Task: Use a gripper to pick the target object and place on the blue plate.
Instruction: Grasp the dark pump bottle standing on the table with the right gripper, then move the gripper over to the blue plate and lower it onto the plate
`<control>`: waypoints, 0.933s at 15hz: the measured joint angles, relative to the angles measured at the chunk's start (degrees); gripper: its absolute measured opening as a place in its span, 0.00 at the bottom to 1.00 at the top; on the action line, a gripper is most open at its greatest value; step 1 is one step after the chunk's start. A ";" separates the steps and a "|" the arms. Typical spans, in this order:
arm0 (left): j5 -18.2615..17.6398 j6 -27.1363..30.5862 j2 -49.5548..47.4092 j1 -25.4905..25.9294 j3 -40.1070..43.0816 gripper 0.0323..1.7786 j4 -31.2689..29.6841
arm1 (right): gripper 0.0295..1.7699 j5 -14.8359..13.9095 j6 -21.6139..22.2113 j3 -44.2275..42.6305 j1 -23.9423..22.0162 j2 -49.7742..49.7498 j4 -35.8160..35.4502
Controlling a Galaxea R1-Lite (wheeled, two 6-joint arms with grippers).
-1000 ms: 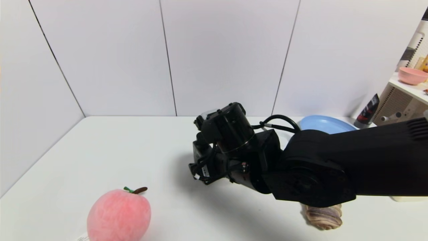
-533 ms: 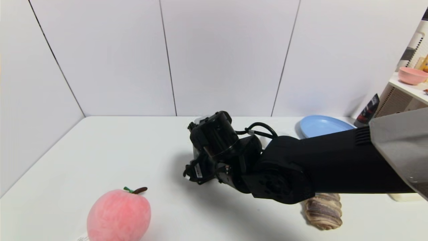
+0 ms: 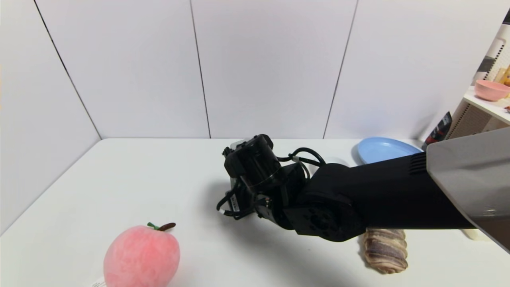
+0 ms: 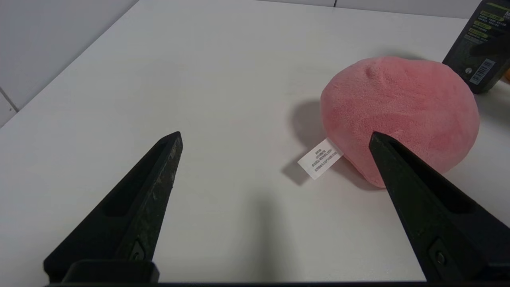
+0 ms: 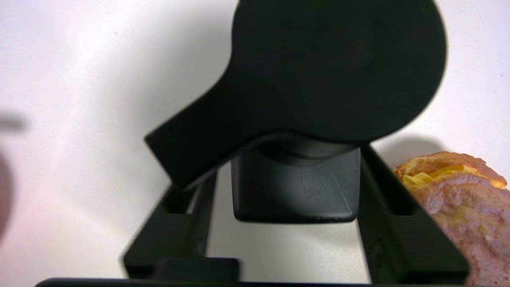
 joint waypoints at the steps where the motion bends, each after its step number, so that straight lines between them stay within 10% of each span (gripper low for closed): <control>1: -0.02 0.00 0.00 0.00 0.00 0.95 0.00 | 0.47 0.00 -0.06 -0.05 -0.07 0.09 -0.04; 3: 0.00 -0.02 0.00 0.00 0.00 0.95 0.00 | 0.33 0.00 -0.13 -0.33 -0.11 0.29 -0.04; 14: -0.02 -0.02 0.00 0.00 0.00 0.95 -0.02 | 0.33 0.37 -0.91 -1.62 -1.23 -4.13 4.41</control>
